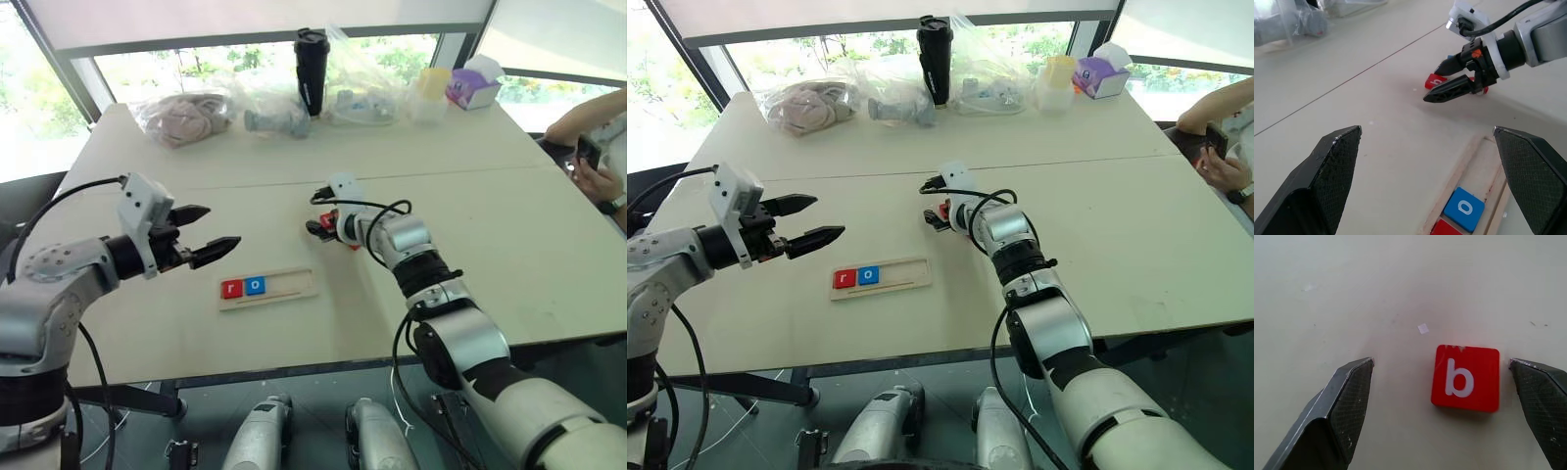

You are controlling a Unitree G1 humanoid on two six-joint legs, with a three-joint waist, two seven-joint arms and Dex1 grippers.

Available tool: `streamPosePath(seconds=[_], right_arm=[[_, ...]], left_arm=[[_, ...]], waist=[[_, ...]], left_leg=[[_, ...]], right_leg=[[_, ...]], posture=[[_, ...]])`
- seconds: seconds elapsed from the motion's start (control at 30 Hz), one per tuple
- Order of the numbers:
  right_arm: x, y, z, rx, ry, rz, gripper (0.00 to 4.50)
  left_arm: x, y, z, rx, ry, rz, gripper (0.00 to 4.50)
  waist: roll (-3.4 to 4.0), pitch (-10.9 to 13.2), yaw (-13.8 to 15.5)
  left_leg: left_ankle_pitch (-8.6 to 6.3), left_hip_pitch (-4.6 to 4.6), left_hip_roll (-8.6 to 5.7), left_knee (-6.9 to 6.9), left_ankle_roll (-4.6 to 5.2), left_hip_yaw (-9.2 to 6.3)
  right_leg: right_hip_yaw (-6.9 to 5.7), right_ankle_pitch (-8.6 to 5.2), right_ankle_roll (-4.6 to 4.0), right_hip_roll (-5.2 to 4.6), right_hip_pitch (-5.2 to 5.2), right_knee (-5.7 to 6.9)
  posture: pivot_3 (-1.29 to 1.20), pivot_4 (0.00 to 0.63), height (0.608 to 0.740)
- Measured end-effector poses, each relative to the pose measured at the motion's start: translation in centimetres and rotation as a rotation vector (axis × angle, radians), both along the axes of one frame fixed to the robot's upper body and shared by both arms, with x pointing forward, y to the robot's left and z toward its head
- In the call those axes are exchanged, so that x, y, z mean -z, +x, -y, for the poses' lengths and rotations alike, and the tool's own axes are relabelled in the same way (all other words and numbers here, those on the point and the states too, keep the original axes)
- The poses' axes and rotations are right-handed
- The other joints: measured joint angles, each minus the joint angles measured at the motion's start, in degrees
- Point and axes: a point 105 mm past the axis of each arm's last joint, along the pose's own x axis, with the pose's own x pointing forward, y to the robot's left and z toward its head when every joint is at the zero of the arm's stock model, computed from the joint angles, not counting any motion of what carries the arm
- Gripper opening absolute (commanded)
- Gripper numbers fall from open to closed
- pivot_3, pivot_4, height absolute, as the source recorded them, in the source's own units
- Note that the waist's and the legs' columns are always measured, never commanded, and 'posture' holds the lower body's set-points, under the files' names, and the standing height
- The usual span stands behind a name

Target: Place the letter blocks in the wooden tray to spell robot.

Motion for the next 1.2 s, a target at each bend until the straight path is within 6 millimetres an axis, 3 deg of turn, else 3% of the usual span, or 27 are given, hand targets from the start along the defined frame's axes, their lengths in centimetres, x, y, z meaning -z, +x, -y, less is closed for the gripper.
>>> streamPosePath(seconds=[0.17, 0.37, 0.43, 0.57, 0.63, 0.73, 0.83, 1.03, 1.2], right_arm=[[0.1, 0.2, 0.3, 0.016, -0.029, 0.009, 1.18], [-0.3, 0.0, 0.4, 0.02, -0.04, 0.005, 1.18], [-1.5, -0.6, 0.9, 0.007, -0.029, 0.035, 1.18], [-5.4, -2.5, 4.6, 0.039, -0.023, 0.124, 1.18], [-6.4, -4.2, 7.1, 0.083, -0.031, 0.134, 1.18], [-4.6, -7.4, 10.4, 0.18, -0.053, 0.016, 1.18], [-2.7, -9.6, 11.6, 0.248, -0.056, -0.069, 1.18], [0.2, -12.0, 9.9, 0.327, 0.05, -0.116, 1.18], [1.1, -12.8, 7.9, 0.344, 0.092, -0.142, 1.18]], left_arm=[[0.4, 0.0, 0.1, -0.008, 0.001, -0.001, 4.5], [0.5, 0.3, 1.2, 0.031, -0.001, 0.002, 4.5], [0.5, 0.2, 2.0, 0.062, 0.003, 0.011, 4.5], [1.0, -0.4, 3.6, 0.136, 0.019, 0.0, 4.5], [1.2, -0.5, 4.3, 0.164, 0.017, -0.007, 4.5], [1.5, -0.6, 5.5, 0.22, 0.028, -0.007, 4.5], [1.6, -0.6, 6.5, 0.262, 0.05, 0.003, 4.5], [2.9, -1.4, 7.5, 0.356, 0.128, -0.018, 4.5], [3.3, -1.7, 7.8, 0.395, 0.142, -0.038, 4.5]], waist=[[0.01, 0.0, 0.0], [0.01, 0.0, 0.1], [0.03, 0.0, 0.4], [0.02, 0.0, 0.8], [0.0, 0.0, 0.7], [-0.01, 0.0, 0.6], [0.01, 0.0, 0.1], [0.02, 0.0, 0.4], [0.02, 0.0, 0.5]], left_leg=[[0.02, 0.01, 0.03, -0.07, 0.01, 0.0], [0.03, -0.03, 0.03, -0.13, 0.01, 0.01], [0.03, -0.1, 0.01, -0.13, 0.01, 0.01], [0.02, -0.16, -0.03, -0.13, 0.01, 0.0], [0.0, -0.15, -0.02, -0.13, -0.02, 0.01], [0.03, -0.15, 0.01, -0.13, 0.03, 0.01], [0.03, -0.13, 0.07, -0.16, 0.04, 0.07], [0.04, -0.17, 0.06, -0.18, 0.04, 0.07], [-0.03, -0.15, 0.06, -0.16, -0.06, 0.04]], right_leg=[[0.02, -0.08, -0.15, 0.02, -0.07, 0.01], [0.03, -0.08, -0.15, 0.02, -0.13, 0.01], [0.03, -0.09, -0.15, -0.02, -0.17, -0.01], [0.01, -0.11, -0.16, -0.11, -0.16, -0.11], [0.01, -0.12, -0.18, -0.24, -0.16, -0.11], [-0.01, -0.29, -0.46, -0.3, -0.15, -0.08], [0.01, -0.31, -0.5, -0.28, -0.2, -0.07], [0.01, -0.32, -0.5, -0.28, -0.22, -0.11], [-0.01, -0.32, -0.5, -0.29, -0.18, -0.14]], posture=[[0.0, 0.15, 0.74], [0.0, 0.15, 0.74], [0.0, 0.15, 0.74], [0.0, 0.15, 0.74], [0.0, 0.15, 0.74], [0.0, 0.15, 0.74], [0.0, 0.15, 0.74], [0.0, 0.15, 0.74], [0.0, 0.15, 0.74]])
